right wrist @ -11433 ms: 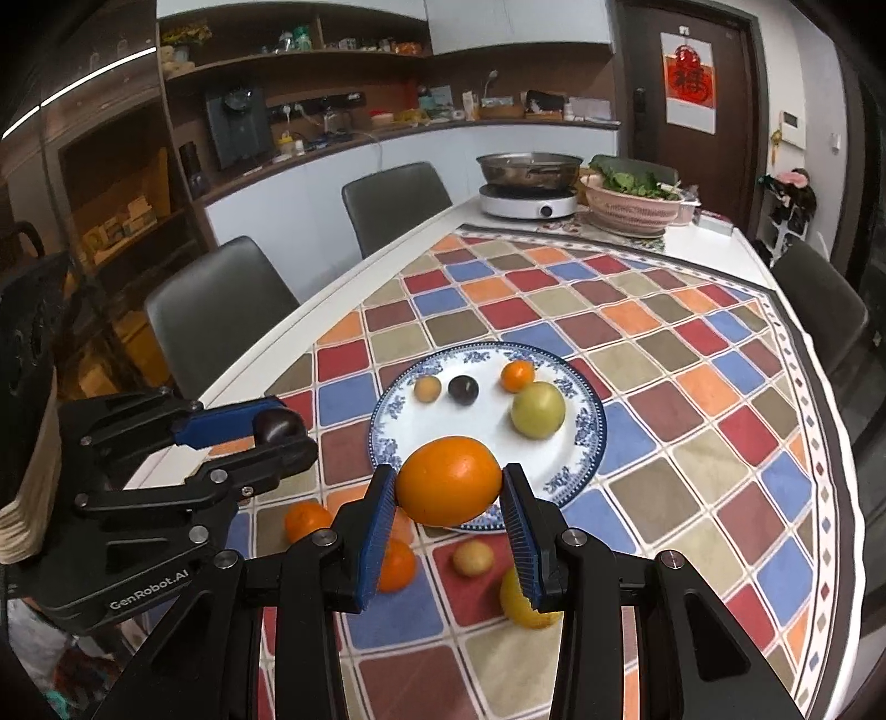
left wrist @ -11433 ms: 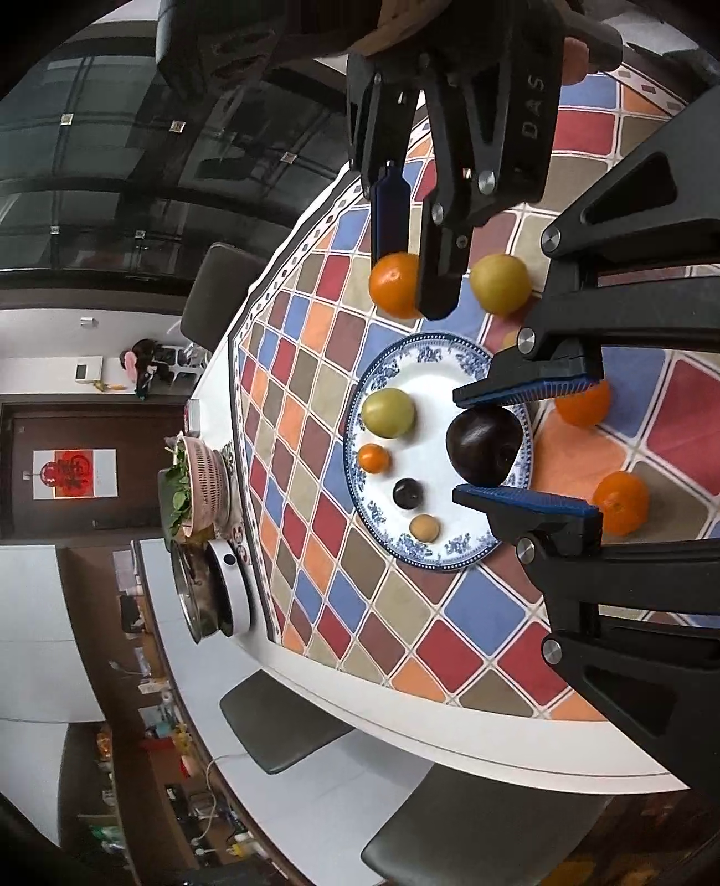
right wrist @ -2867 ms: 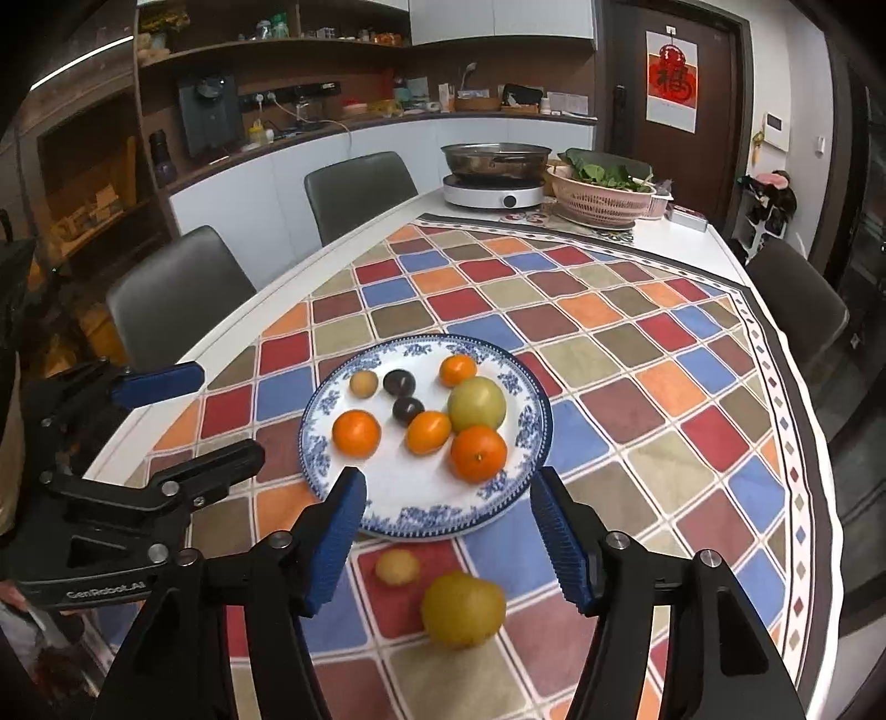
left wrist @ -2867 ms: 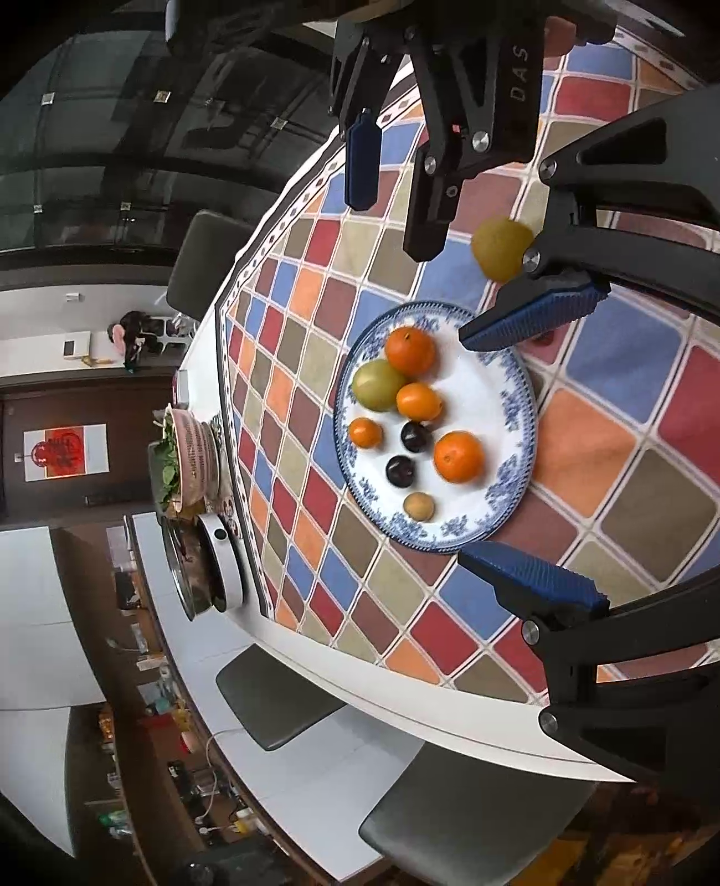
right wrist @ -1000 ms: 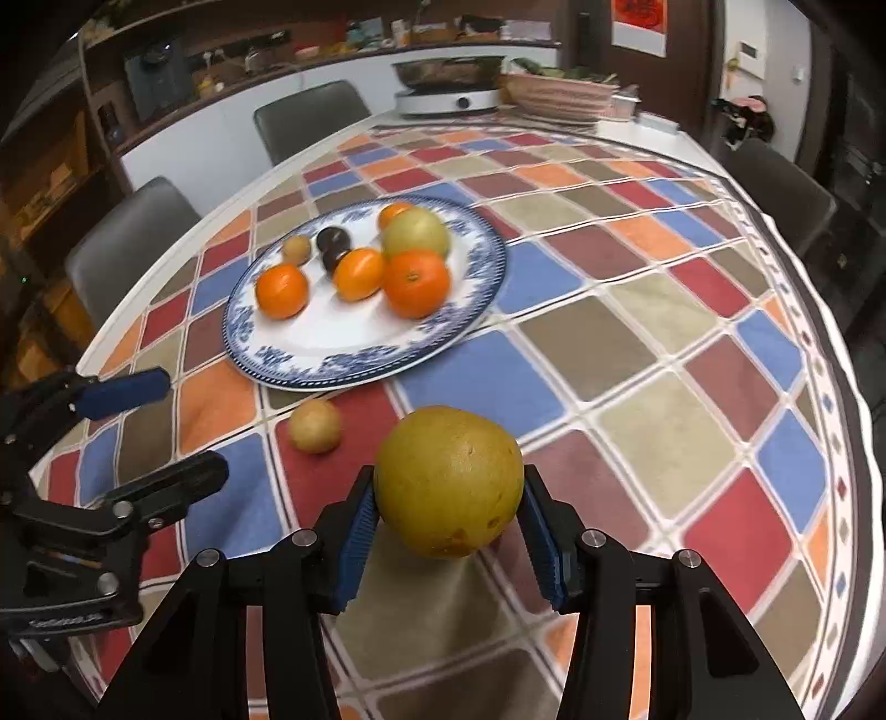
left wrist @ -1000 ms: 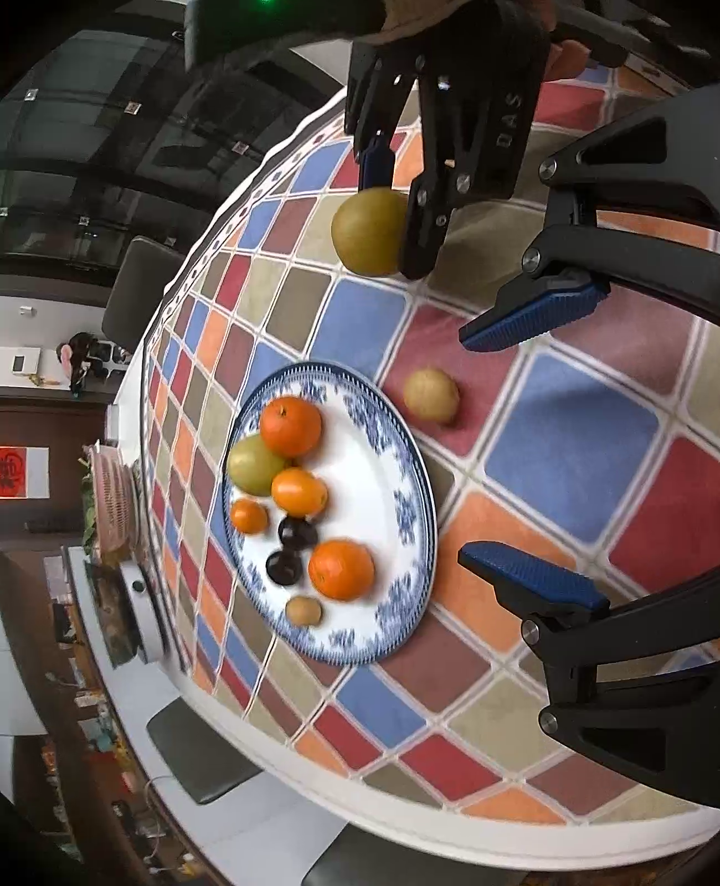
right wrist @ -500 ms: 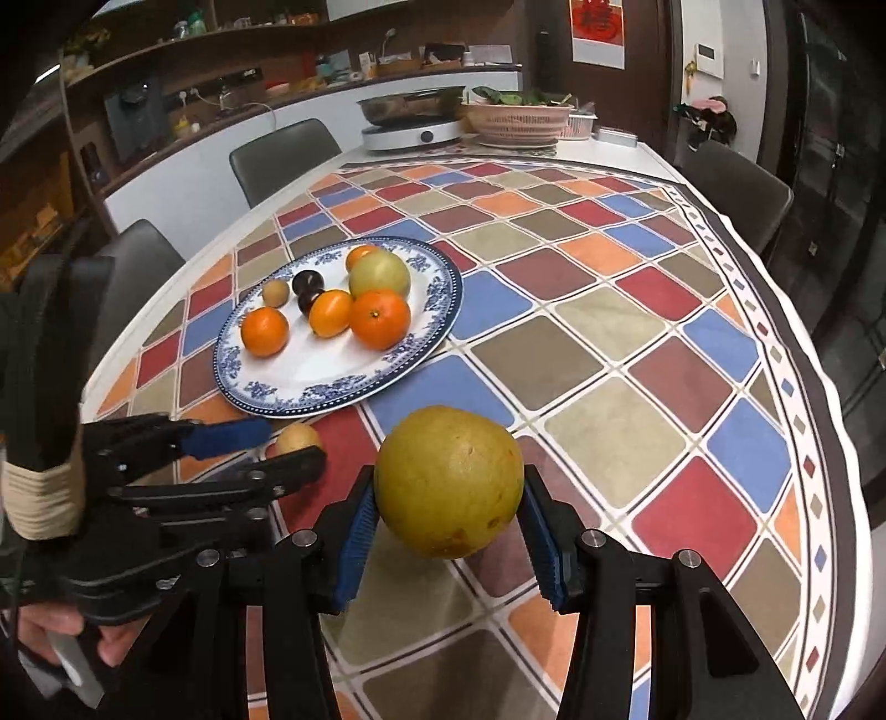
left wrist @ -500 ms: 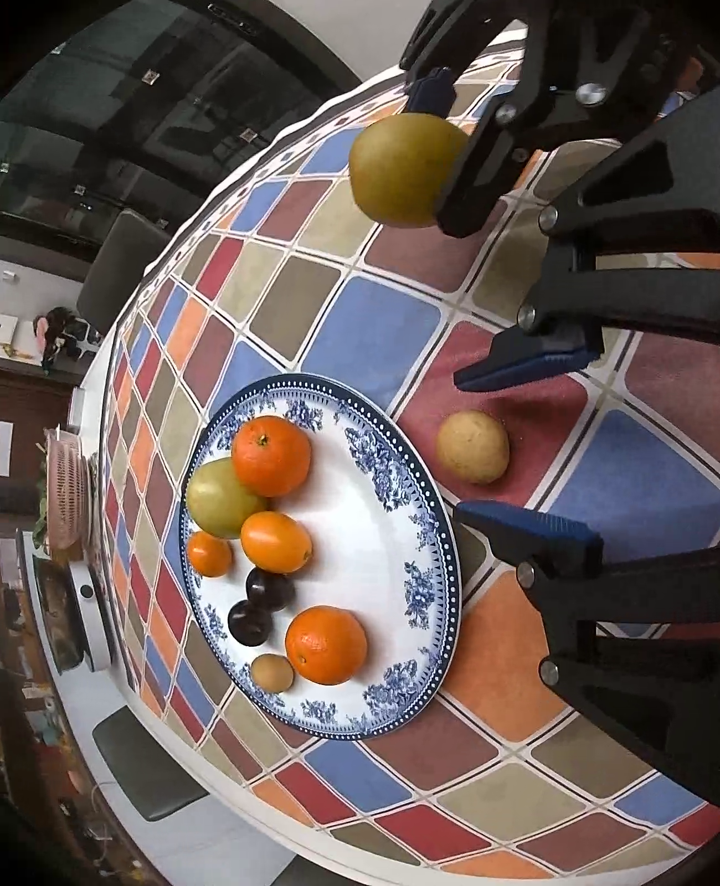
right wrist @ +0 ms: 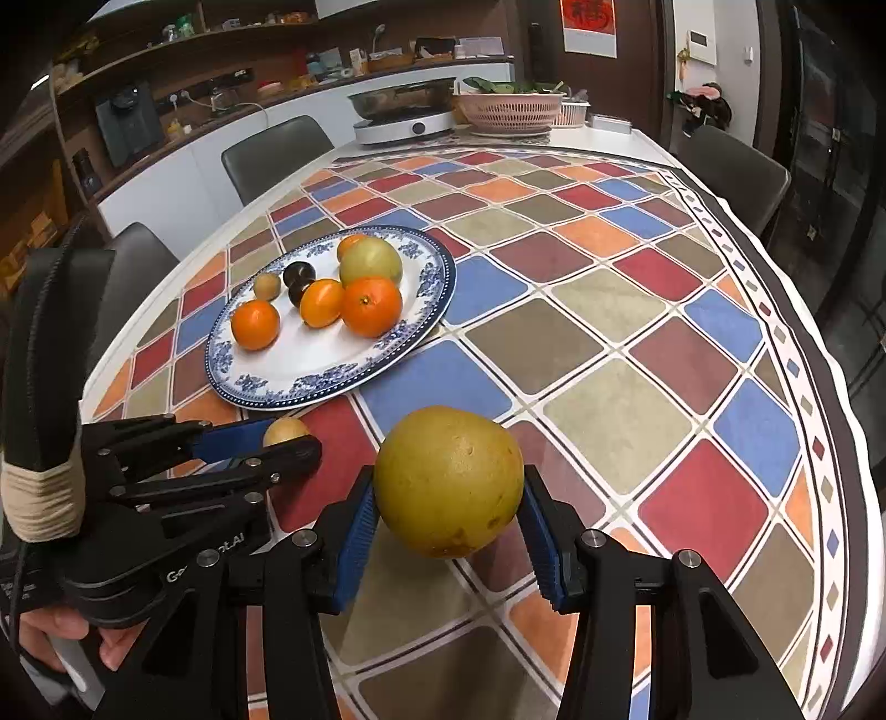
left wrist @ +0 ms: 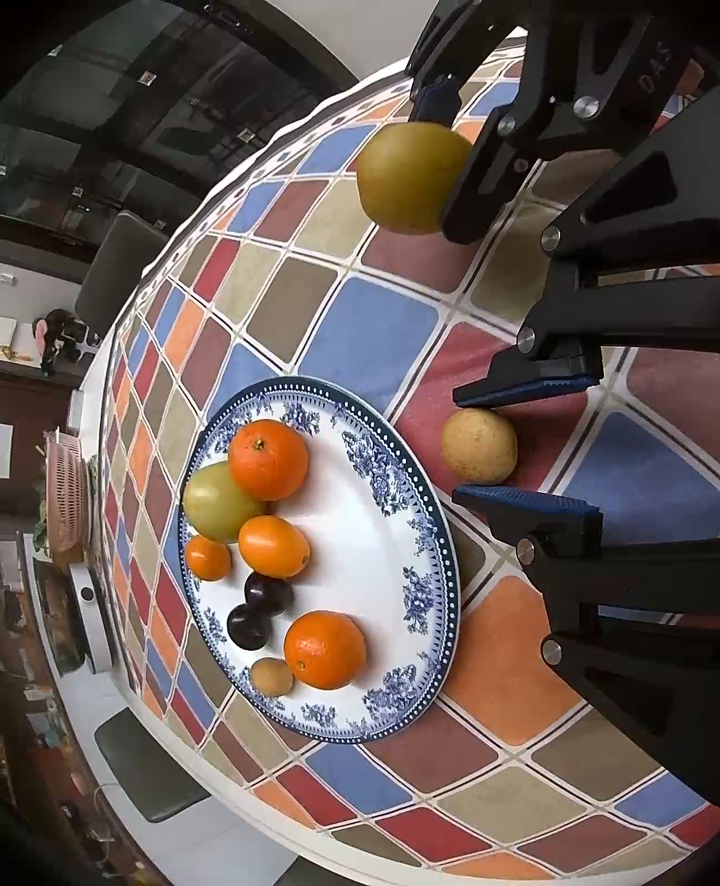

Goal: Organize fruits
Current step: 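Carry the potato to the plate with the left tool while the right carries the pomelo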

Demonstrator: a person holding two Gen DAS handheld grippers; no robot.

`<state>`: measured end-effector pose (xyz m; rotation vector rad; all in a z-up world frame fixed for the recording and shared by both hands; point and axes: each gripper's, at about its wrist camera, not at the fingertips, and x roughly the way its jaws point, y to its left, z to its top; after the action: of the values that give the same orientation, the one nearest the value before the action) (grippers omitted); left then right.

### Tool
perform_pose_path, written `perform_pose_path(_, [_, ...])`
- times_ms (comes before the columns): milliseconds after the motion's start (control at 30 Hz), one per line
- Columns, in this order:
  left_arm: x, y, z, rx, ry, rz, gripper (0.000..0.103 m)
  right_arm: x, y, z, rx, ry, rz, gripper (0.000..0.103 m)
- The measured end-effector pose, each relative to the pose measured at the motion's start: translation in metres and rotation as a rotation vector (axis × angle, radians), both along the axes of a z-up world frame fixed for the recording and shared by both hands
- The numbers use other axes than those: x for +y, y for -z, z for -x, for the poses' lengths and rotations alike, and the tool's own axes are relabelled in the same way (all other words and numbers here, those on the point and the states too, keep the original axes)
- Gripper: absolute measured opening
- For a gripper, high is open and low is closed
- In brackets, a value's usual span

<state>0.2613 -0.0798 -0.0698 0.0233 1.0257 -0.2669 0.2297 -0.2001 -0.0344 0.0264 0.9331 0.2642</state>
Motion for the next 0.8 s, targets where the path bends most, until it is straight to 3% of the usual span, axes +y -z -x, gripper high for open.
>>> perform_pose_path(800, [0.044,-0.062,0.046,-0.169,-0.02,-0.003,0.028,0.027,-0.042,0.023,-0.068,-0.046,-0.053,0.05])
